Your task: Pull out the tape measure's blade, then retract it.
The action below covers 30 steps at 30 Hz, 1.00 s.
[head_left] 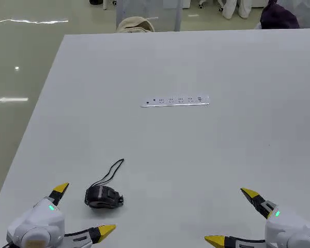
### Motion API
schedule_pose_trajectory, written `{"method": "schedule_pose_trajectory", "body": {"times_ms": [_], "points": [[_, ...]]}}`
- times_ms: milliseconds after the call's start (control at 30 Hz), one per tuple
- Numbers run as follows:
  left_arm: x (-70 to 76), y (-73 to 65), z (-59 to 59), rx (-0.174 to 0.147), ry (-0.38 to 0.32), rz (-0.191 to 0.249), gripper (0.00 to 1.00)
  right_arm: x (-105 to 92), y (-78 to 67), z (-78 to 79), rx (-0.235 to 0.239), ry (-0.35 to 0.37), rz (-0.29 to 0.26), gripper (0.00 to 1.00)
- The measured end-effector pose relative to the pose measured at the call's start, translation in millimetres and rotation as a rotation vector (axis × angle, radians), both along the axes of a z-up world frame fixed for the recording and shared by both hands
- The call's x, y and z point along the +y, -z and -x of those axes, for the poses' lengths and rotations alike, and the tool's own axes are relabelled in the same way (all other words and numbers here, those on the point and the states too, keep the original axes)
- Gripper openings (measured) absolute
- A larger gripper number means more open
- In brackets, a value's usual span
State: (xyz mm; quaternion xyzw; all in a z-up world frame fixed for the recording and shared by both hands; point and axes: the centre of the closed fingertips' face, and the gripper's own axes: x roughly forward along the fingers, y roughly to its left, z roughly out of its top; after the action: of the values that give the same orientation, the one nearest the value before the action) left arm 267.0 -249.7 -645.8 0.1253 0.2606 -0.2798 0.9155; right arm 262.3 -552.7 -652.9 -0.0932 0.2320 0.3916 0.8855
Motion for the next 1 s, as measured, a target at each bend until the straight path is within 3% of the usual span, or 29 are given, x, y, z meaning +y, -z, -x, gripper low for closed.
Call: {"method": "schedule_pose_trajectory", "body": {"times_ms": [433,633,1000], "points": [[-4.2,7.9,-2.1,0.039,0.057,-0.023,0.9,2.9,0.2,-3.6,-0.021,-0.045,0.009,0.98],[-2.2,4.6,-8.6,0.038,0.059,-0.019,0.88,6.2,0.2,-5.4,-0.025,-0.08,0.013,0.96],[-1.8,9.4,-17.2,0.065,0.135,-0.065,0.86,14.1,3.0,-12.3,-0.03,-0.152,0.033,0.93]]}}
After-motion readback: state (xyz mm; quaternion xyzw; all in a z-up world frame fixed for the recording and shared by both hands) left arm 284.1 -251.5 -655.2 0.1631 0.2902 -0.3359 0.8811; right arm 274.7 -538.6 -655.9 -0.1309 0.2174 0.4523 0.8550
